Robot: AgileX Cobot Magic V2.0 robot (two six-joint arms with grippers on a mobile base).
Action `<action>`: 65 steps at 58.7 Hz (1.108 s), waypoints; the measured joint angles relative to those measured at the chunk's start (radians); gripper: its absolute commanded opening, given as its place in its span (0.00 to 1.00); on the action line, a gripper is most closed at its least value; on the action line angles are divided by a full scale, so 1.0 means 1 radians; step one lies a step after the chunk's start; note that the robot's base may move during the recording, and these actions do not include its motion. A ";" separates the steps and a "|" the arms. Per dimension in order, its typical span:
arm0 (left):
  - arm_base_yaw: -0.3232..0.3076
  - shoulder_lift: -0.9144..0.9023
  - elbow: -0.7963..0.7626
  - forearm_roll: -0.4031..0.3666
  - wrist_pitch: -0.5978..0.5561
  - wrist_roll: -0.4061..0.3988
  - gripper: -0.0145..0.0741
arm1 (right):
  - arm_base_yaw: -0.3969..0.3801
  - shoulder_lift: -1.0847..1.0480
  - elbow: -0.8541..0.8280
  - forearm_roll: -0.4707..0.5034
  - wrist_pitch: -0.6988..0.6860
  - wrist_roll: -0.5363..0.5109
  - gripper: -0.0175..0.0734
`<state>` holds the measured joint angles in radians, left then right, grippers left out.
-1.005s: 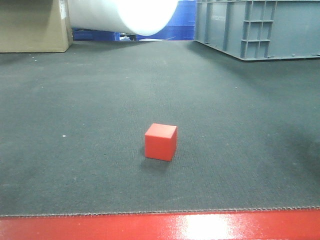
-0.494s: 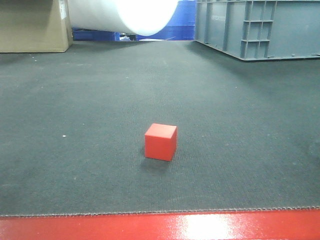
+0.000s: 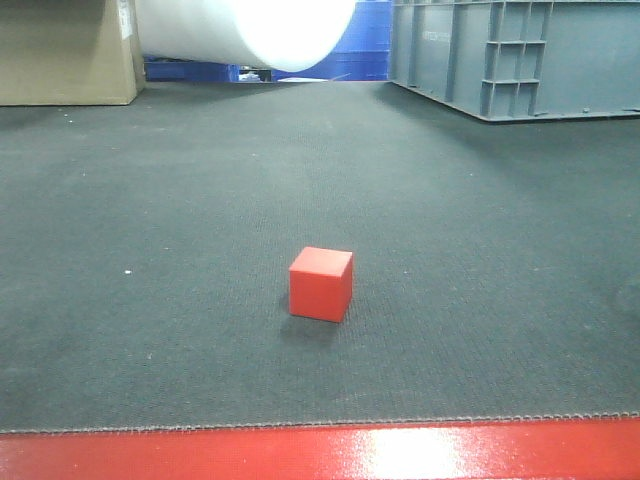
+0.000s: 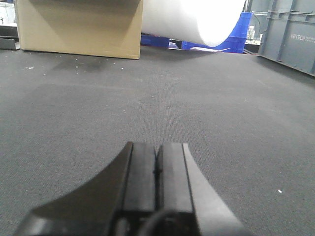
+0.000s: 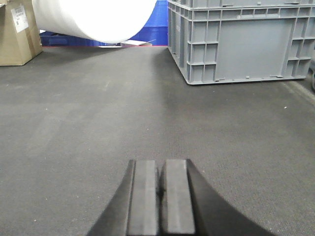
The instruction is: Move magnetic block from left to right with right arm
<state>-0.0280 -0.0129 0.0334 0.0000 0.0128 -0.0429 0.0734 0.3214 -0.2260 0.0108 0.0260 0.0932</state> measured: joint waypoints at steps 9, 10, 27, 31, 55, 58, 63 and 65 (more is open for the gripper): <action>0.000 0.000 0.000 0.000 0.000 0.000 0.03 | -0.002 -0.075 0.067 0.000 -0.026 0.000 0.25; 0.000 0.000 0.000 0.000 0.000 0.000 0.03 | -0.002 -0.090 0.079 0.000 -0.026 0.000 0.25; 0.000 0.000 0.000 0.000 0.000 0.000 0.03 | -0.002 -0.297 0.246 0.000 -0.036 0.000 0.25; 0.000 0.000 0.000 0.000 0.000 0.000 0.03 | -0.002 -0.324 0.253 0.000 -0.034 0.000 0.25; 0.000 0.000 0.000 0.000 0.000 0.000 0.03 | -0.002 -0.331 0.256 0.000 -0.026 0.000 0.25; 0.000 0.000 0.000 0.000 0.000 0.000 0.03 | -0.002 -0.331 0.256 0.000 -0.026 0.000 0.25; 0.000 0.000 0.000 0.000 0.000 0.000 0.03 | -0.002 -0.331 0.256 0.000 -0.026 0.000 0.25; 0.000 0.000 0.000 0.000 0.000 0.000 0.03 | -0.002 -0.331 0.256 0.000 -0.026 0.000 0.25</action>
<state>-0.0280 -0.0129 0.0334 0.0000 0.0128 -0.0429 0.0712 -0.0094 0.0298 0.0108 0.0000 0.0932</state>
